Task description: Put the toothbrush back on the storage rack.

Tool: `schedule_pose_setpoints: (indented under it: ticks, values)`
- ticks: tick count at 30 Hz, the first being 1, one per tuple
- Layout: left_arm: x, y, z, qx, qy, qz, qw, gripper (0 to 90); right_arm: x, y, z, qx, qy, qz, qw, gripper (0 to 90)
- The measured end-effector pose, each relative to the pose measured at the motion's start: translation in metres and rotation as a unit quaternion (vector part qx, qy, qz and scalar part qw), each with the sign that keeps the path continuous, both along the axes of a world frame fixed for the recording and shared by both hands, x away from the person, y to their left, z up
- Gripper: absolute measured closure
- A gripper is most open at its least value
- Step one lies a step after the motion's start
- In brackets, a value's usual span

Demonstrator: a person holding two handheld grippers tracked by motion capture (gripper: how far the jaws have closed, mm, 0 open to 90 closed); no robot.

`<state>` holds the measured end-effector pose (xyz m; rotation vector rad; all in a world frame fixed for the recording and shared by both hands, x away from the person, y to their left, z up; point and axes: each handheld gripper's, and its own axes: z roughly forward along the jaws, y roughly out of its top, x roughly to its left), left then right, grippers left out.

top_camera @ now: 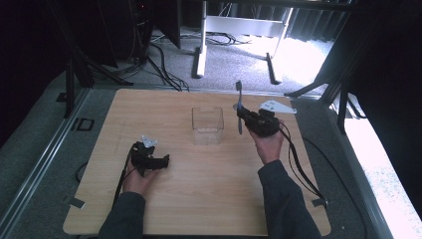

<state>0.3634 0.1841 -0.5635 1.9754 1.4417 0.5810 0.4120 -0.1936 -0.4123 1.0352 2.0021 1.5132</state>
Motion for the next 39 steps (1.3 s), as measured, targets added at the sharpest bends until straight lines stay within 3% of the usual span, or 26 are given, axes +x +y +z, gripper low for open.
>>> schedule_pose_setpoints:
  ticks: [21,39]
  values:
    - [0.0,0.0,0.0,0.0,0.0,0.0,1.0,9.6,0.009,0.013,0.0,0.037,-0.002,0.012,0.9992,82.7]
    - [0.0,0.0,0.0,0.0,0.0,0.0,1.0,9.6,0.013,0.021,-0.002,0.054,-0.004,0.018,0.9984,82.7]
